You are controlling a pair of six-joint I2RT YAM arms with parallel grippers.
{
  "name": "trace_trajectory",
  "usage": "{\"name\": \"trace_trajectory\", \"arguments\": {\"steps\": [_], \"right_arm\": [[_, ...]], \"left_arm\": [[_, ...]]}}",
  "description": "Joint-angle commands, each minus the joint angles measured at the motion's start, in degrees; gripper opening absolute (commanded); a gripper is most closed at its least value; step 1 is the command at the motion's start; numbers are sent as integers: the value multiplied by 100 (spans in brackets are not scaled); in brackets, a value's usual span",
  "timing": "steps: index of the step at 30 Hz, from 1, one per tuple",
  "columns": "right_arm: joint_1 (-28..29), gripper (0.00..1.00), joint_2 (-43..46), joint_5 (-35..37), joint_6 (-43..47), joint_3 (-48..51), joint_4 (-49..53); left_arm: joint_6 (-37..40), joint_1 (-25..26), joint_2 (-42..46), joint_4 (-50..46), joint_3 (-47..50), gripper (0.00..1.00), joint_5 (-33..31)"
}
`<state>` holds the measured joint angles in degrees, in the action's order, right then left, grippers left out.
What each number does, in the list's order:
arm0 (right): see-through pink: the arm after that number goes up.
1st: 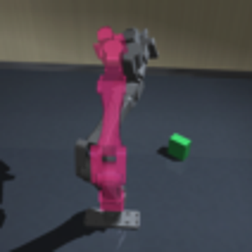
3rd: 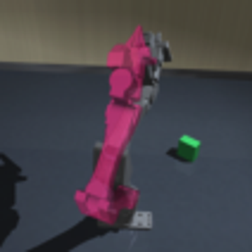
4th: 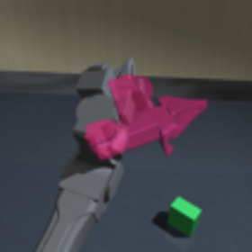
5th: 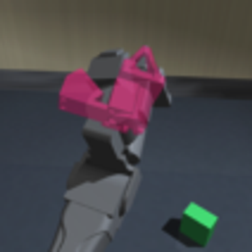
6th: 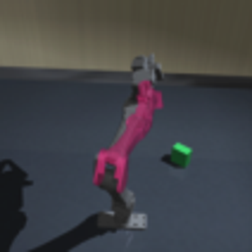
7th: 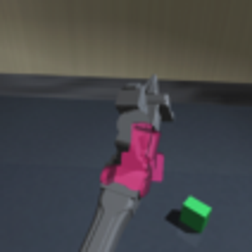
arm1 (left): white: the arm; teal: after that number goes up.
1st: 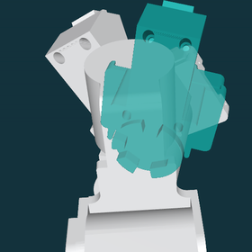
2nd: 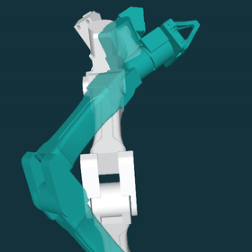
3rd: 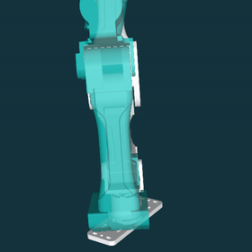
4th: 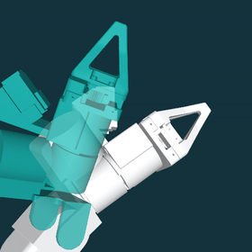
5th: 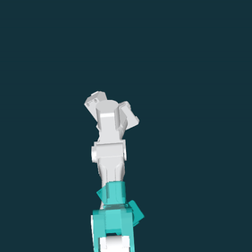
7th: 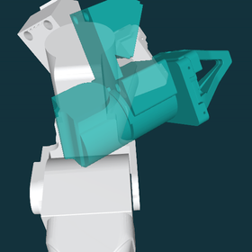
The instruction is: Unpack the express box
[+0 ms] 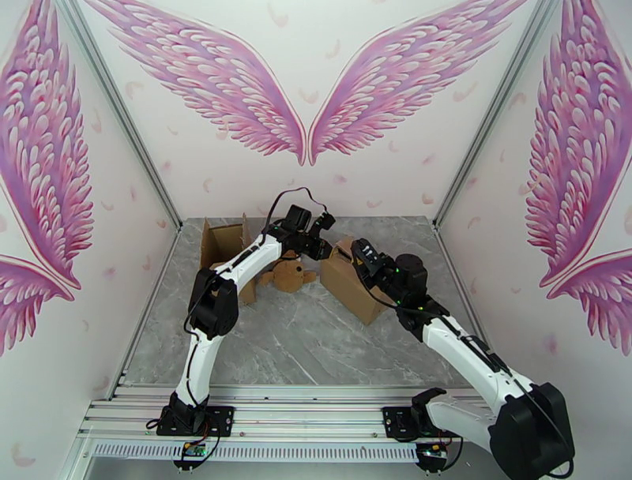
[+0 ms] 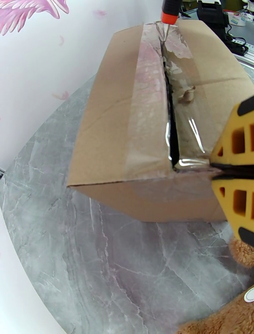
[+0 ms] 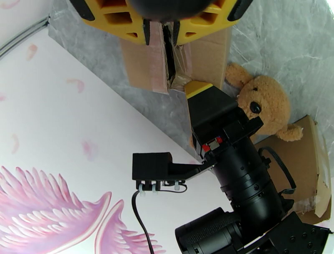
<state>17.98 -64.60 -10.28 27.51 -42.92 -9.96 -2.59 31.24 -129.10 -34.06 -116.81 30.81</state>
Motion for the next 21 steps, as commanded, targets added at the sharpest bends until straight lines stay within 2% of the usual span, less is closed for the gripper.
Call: {"name": "trace_trajectory", "arguments": {"steps": [1,21], "right_arm": [[-91,0,278,145,100,91,166],[-215,0,999,563,50,577,518]], "left_arm": [[-61,-72,-290,-970,247,6,-711],[-132,-136,-300,-1001,247,5,-863]]}}
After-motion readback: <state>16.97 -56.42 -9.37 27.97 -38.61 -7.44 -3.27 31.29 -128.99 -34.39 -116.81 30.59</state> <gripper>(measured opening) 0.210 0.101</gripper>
